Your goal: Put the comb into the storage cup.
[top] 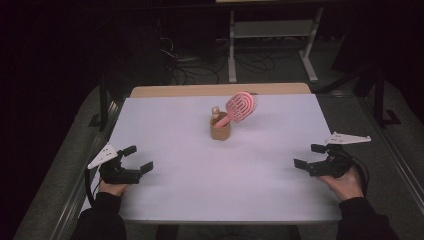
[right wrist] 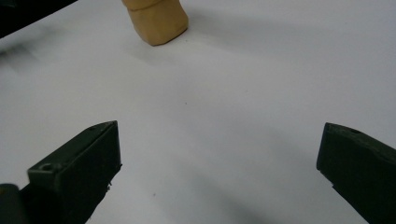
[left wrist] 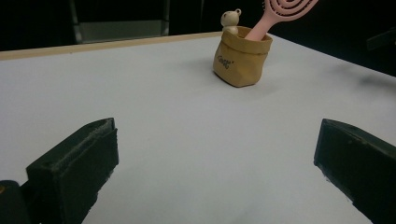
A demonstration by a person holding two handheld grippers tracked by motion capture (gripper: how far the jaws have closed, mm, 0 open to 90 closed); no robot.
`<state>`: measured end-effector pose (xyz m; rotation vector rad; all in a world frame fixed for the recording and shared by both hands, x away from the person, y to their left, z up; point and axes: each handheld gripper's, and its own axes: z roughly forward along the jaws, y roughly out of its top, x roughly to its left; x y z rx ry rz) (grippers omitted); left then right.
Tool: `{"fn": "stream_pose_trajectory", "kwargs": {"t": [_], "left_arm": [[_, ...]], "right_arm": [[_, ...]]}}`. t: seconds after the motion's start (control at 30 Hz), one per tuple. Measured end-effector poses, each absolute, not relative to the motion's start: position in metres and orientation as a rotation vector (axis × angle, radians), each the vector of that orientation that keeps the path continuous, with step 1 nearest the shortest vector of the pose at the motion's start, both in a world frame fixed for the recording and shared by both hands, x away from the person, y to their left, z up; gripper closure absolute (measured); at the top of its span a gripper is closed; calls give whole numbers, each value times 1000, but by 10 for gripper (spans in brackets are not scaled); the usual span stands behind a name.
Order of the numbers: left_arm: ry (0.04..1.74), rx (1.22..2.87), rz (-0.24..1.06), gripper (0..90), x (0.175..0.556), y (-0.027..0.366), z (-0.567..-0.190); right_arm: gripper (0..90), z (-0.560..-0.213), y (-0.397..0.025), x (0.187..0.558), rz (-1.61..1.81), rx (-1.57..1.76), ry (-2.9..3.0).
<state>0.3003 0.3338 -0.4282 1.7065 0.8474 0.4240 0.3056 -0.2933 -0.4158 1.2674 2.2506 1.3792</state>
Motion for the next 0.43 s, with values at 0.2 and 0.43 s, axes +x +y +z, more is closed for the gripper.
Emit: {"fn": "stream_pose_trajectory", "kwargs": {"t": [0.2,0.43], "left_arm": [[859,1701,415,0,301,335,-429],[878,1719,386,0,302,336,-429]], "right_arm": [[0,-423,-297,295,1386,1254,2244],[0,-428,-299,288,1367,1251,2231]]}}
